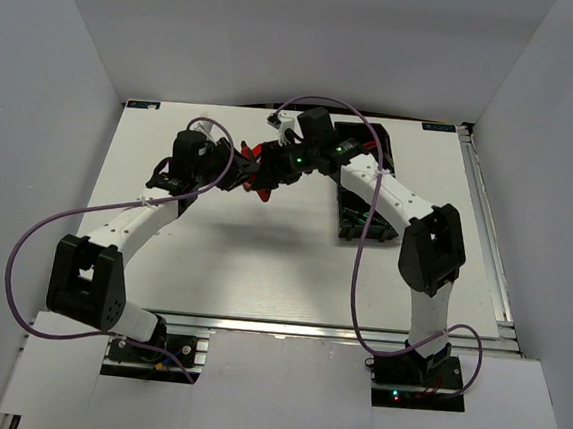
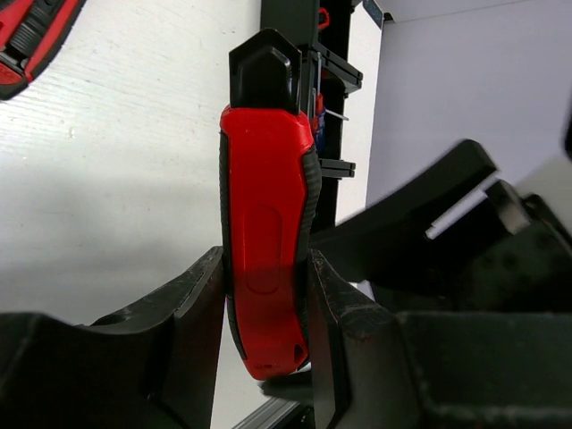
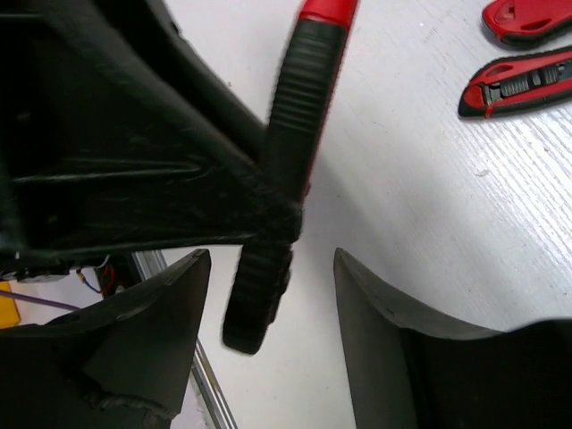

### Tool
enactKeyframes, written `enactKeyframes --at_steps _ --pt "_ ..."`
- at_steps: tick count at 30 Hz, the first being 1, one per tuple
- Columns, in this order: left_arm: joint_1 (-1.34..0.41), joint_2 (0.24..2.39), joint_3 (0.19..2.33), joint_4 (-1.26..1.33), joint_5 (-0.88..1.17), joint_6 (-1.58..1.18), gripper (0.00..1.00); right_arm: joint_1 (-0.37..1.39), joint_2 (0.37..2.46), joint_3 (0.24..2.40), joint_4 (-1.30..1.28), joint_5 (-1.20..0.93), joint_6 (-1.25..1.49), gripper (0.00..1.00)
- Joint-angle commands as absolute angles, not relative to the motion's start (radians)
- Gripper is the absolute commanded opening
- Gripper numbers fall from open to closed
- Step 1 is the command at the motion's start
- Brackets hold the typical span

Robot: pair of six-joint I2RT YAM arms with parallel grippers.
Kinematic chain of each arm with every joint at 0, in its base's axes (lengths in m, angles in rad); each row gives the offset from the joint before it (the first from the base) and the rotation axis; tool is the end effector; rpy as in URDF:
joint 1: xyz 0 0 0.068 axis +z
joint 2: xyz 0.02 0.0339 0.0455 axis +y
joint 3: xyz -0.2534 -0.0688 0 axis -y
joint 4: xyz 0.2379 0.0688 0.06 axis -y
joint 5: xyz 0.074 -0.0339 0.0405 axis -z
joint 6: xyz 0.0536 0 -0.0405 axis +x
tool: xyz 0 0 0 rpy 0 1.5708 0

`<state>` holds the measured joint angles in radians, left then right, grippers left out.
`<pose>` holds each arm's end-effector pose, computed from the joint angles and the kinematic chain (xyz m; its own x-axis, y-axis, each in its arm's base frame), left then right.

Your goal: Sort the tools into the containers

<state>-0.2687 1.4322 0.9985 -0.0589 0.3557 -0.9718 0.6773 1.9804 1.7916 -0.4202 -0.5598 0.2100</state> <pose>0.3186 -0.1071 0.2602 -0.7069 -0.6084 -0.3608 -0.0695 0.5673 -0.8206 0.3436 0.3128 0.2919 -0.6174 -0.2699 -0.7389 -0.7584 0.4536 0.4681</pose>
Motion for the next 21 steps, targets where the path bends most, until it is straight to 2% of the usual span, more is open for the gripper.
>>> enactKeyframes --at_steps 1,7,8,10,11,12,13,14,16,18,21 --pt "-0.279 1.414 1.029 -0.008 0.364 -0.992 0.0 0.686 1.999 1.83 -0.387 -0.541 0.229 0.64" --pt "-0.284 1.414 1.023 -0.008 0.376 -1.005 0.0 0.684 2.005 1.838 -0.374 -0.564 0.224 0.37" --pt "-0.284 1.414 1.022 0.021 0.379 -1.003 0.03 0.686 2.005 1.838 -0.373 -0.581 0.216 0.27" --pt "-0.284 1.413 1.02 0.023 0.382 -0.996 0.16 0.684 2.0 1.836 -0.368 -0.598 0.206 0.17" --pt "-0.284 1.41 1.02 0.023 0.379 -0.989 0.38 0.684 1.994 1.835 -0.367 -0.609 0.198 0.07" --pt "-0.284 1.408 1.019 0.021 0.373 -0.982 0.47 0.684 1.99 1.832 -0.364 -0.615 0.193 0.03" --pt "-0.284 1.402 1.019 0.018 0.368 -0.976 0.56 0.681 1.982 1.832 -0.361 -0.621 0.187 0.0" --pt "-0.284 1.398 1.019 0.015 0.362 -0.967 0.72 0.681 1.977 1.827 -0.359 -0.629 0.177 0.0" --pt "-0.284 1.39 1.02 0.011 0.347 -0.945 0.87 0.677 1.962 1.818 -0.354 -0.637 0.163 0.0" --pt "-0.282 1.378 1.026 0.011 0.338 -0.905 0.98 0.667 1.956 1.801 -0.359 -0.64 0.12 0.0" --pt "-0.282 1.355 1.055 0.006 0.319 -0.864 0.98 0.643 1.938 1.77 -0.374 -0.647 0.011 0.0"
